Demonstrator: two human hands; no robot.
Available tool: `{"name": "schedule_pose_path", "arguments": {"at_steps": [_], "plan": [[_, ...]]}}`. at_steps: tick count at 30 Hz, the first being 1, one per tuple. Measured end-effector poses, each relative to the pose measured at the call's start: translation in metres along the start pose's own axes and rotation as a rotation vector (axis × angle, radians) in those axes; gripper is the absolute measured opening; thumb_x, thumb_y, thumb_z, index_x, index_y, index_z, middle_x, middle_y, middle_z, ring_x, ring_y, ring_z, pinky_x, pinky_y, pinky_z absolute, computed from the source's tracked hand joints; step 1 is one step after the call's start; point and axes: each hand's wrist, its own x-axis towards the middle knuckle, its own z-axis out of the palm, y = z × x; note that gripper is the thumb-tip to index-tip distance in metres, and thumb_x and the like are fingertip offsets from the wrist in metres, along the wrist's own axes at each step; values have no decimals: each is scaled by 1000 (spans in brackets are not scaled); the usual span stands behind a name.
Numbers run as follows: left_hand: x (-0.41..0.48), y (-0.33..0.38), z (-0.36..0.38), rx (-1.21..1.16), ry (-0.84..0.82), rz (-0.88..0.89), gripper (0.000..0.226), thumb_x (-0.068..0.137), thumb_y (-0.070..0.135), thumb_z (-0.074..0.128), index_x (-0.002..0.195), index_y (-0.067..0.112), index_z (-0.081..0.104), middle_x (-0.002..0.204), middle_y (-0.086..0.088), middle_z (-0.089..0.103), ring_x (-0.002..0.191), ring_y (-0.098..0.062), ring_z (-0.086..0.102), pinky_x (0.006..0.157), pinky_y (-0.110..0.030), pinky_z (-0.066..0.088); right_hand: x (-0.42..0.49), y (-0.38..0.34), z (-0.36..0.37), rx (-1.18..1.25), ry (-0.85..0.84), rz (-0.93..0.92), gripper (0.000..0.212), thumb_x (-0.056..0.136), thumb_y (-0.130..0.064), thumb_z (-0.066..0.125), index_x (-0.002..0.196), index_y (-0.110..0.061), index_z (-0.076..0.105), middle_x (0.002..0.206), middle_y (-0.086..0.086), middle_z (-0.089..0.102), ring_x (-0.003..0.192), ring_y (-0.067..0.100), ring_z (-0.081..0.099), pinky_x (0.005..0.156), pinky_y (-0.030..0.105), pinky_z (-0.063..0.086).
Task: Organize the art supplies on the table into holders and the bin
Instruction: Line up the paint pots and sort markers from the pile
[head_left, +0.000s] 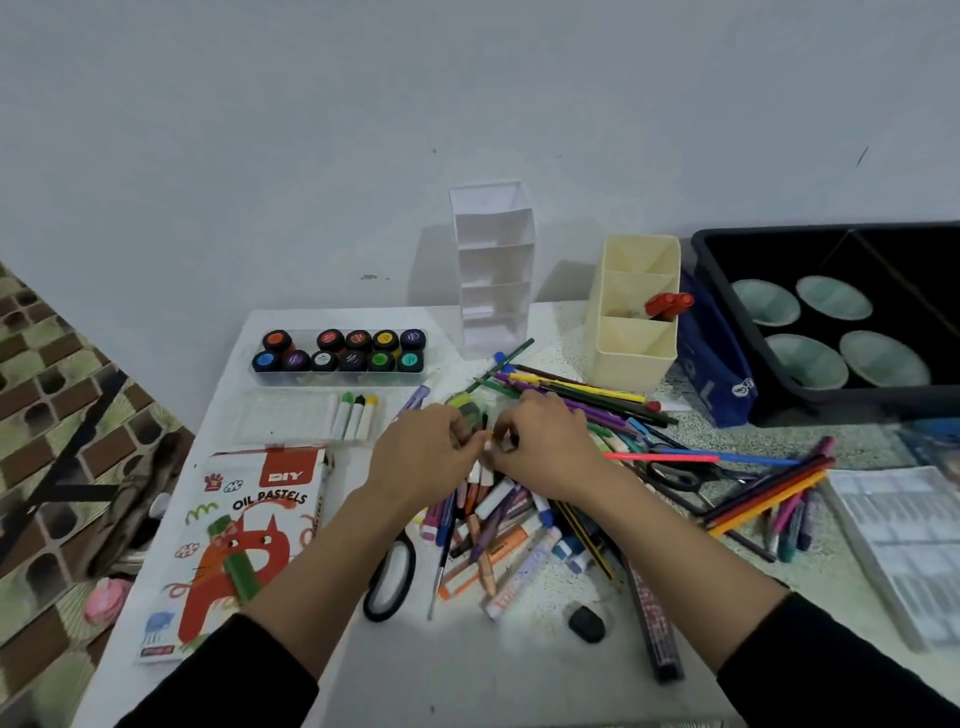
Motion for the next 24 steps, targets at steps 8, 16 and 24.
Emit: {"name": "schedule_pose_path", "arguments": {"at_steps": [8, 16, 24], "plan": [[-7, -8, -7, -162, 6, -49, 34, 96, 36, 57, 73, 11, 56, 65, -5, 61, 57, -17, 51, 58, -36, 44, 7, -1, 4, -25, -51, -8, 31, 92, -46, 62, 112, -23, 66, 126, 5, 48, 128, 31, 35, 103, 55, 29], [-6, -41, -42, -191, 104, -109, 27, 94, 38, 63, 79, 16, 61, 73, 3, 68, 65, -8, 61, 54, -19, 40, 11, -5, 4, -19, -95, -5, 40, 92, -42, 61, 127, -23, 59, 132, 4, 48, 134, 32, 32, 107, 58, 28], [-3, -59, -57, -194, 83, -78, 25, 93, 40, 64, 82, 18, 63, 71, 5, 67, 61, -8, 58, 50, -20, 37, 17, -11, 6, -56, -81, 12, 31, 89, -42, 61, 113, -23, 59, 113, -2, 45, 127, 28, 36, 104, 55, 30]]}}
